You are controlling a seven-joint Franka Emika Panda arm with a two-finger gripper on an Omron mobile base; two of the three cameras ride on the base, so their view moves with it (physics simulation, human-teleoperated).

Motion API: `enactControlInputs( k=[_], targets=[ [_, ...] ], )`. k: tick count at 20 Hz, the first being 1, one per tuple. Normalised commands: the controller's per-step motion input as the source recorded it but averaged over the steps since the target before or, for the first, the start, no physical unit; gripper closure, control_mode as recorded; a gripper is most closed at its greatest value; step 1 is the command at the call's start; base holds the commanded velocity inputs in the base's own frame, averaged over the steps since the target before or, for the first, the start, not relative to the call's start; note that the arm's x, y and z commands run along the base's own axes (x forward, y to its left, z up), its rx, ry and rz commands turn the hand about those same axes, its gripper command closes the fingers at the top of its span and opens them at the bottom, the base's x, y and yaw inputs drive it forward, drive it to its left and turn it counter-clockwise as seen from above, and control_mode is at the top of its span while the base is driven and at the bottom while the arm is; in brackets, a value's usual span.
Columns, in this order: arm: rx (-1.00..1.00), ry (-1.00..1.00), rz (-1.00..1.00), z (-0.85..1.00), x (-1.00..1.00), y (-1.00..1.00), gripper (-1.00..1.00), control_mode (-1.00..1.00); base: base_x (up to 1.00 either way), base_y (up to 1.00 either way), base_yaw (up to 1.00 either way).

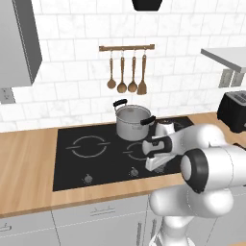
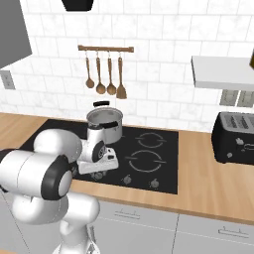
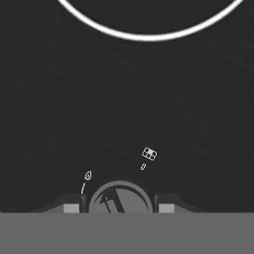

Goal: Turn off the rear center burner of the stove.

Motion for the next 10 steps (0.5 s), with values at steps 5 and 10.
enactControlInputs(
  k=[5, 10],
  targets=[
    [0.06, 0.13, -0.29, 0.01, 0.22, -0.06, 1.0, -1.0, 0.0, 0.0, 0.0],
    [0.16, 0.21, -0.63, 0.0, 0.22, -0.28, 1.0, -1.0, 0.0, 0.0, 0.0]
  ],
)
